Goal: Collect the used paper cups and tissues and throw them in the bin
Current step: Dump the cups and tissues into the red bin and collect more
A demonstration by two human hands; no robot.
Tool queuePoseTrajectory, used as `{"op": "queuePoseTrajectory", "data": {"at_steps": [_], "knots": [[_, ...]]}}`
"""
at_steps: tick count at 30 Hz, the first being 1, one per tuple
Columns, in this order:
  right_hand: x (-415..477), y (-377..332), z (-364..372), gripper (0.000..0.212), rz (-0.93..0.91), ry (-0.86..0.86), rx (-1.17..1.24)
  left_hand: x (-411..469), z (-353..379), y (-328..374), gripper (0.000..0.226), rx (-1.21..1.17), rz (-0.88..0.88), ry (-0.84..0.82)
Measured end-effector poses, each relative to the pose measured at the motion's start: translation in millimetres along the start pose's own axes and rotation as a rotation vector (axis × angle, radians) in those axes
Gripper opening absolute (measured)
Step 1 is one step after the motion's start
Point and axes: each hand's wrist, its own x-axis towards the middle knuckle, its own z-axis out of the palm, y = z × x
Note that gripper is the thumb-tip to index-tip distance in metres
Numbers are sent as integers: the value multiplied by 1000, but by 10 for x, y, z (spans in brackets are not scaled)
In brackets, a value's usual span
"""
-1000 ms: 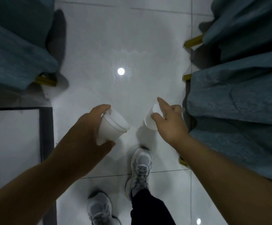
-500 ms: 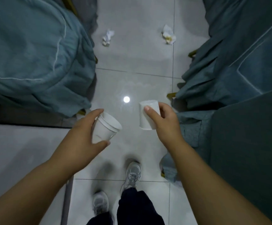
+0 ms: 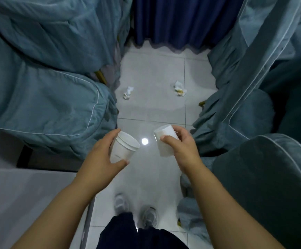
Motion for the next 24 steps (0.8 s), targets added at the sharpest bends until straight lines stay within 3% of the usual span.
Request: {"op": "queuePoseTrajectory", "data": {"at_steps": [12, 24], "knots": [[543, -1208, 241, 63, -130, -26, -176, 1042, -647, 545, 94, -48, 132, -77], [1210, -1945, 603, 48, -241, -155, -278, 2065, -1079, 937, 94, -17, 285, -188]]}}
